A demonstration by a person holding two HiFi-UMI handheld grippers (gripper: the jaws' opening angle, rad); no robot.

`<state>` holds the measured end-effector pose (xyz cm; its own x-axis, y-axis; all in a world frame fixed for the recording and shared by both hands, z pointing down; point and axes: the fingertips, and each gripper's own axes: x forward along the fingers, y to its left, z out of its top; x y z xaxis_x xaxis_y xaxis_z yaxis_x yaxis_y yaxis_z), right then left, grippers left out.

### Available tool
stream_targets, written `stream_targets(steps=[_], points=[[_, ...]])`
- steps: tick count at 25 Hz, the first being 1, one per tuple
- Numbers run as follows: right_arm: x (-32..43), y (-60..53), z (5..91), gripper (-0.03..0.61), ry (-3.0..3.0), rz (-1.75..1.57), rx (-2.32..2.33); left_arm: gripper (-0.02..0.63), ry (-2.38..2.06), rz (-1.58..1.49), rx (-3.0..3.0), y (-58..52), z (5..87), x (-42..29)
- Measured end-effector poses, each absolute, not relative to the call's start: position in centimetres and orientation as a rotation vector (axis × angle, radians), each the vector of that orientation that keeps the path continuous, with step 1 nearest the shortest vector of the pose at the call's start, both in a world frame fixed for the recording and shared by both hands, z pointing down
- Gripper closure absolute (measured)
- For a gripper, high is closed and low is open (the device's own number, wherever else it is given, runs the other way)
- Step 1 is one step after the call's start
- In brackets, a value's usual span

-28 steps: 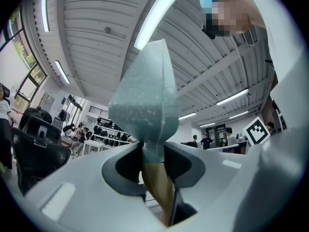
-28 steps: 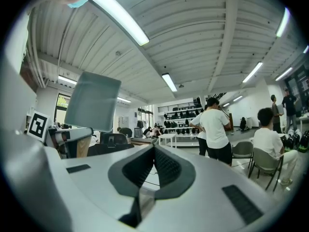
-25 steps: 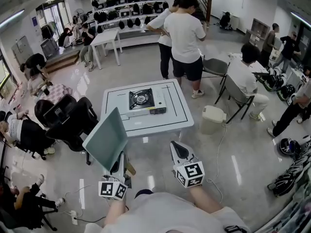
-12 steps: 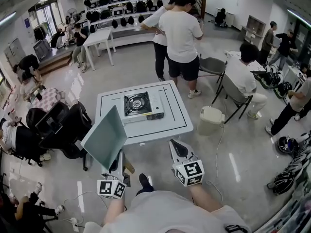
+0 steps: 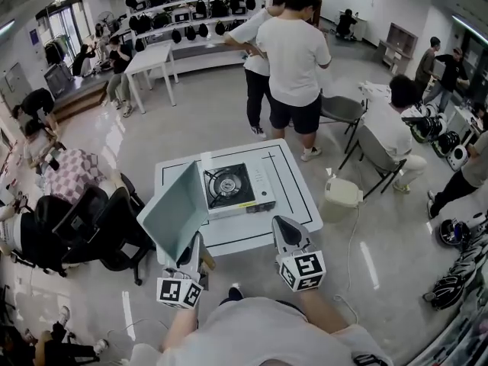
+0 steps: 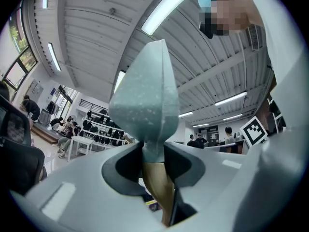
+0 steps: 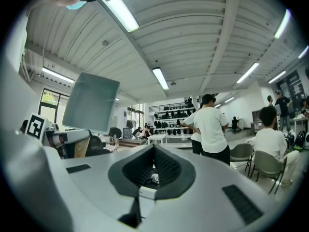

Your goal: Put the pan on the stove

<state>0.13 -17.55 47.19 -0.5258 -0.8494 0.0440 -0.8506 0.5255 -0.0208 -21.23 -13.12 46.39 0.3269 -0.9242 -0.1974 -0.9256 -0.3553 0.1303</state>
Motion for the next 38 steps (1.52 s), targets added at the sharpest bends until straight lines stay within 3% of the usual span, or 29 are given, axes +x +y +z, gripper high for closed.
stream_targets(steps=[11,38], points=[[-5.1,-27.5,46.9,0.571,-2.710,0.063,1.526,0.494,1.763,0.382,-2.567,-23.0,46.0,-26.3],[1.9,-34.2,47.8,0.569,-2.707,0.098,1.521,0.494,1.748,0.508,-2.763,-30.4,47.7,-19.4]])
